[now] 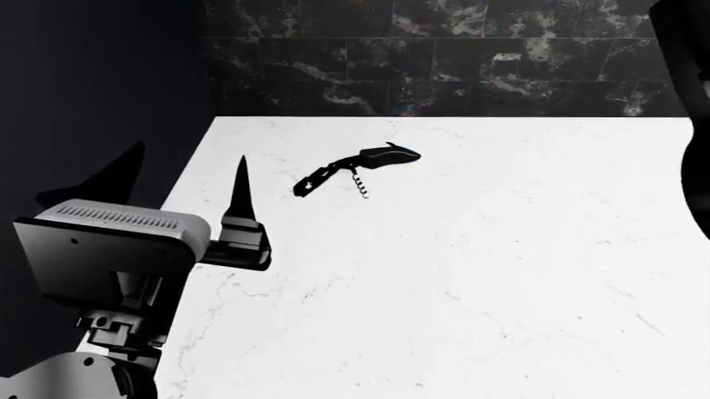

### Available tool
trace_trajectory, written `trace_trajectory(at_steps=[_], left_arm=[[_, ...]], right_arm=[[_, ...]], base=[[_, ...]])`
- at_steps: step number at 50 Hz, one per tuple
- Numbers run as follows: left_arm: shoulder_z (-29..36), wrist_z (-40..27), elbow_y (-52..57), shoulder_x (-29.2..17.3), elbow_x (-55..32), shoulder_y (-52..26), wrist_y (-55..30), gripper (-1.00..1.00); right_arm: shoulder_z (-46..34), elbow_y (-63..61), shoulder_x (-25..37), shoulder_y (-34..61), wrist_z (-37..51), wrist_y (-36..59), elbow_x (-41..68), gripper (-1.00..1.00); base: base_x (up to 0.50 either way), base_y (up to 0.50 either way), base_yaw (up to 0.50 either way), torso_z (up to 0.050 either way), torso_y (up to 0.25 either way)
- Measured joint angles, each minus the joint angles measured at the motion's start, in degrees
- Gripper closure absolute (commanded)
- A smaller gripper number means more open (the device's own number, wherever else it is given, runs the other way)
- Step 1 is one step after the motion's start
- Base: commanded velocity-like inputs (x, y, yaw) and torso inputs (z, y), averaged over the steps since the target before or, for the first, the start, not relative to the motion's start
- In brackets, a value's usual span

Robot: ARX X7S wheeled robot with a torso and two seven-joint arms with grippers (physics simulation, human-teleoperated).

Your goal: Pick the cereal and boxed food from the counter and place them in the cabinets closest to them.

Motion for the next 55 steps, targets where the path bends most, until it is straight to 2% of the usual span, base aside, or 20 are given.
trace_trajectory(at_steps=[6, 21, 38, 55], left_arm=[[0.0, 0.0, 0.0, 0.0, 0.0, 0.0, -0.1, -1.00], [0.1, 0.1, 0.0, 0.3, 0.0, -0.4, -0.6, -1.00], [0.3, 0.2, -0.1, 0.8, 0.0, -1.1, -1.4, -1.00], [0.3, 0.2, -0.1, 0.6, 0.2, -0.8, -1.3, -1.00]], right_arm=[[0.6, -1.7, 0.5, -0.8, -1.9, 0.9, 3.3, -1.00], [1.5, -24.2, 8.6, -1.9, -0.7, 10.9, 10.9, -1.00], [3.0, -41.2, 15.5, -2.1, 0.2, 17.6, 16.5, -1.00], [4.9, -58.5, 22.8, -2.4, 6.7, 23.8, 21.2, -1.00]], base=[[0.00, 0.00, 0.00, 0.000, 0.000], [0.00, 0.00, 0.00, 0.000, 0.000], [0.00, 0.00, 0.00, 0.000, 0.000], [0.00, 0.00, 0.00, 0.000, 0.000]])
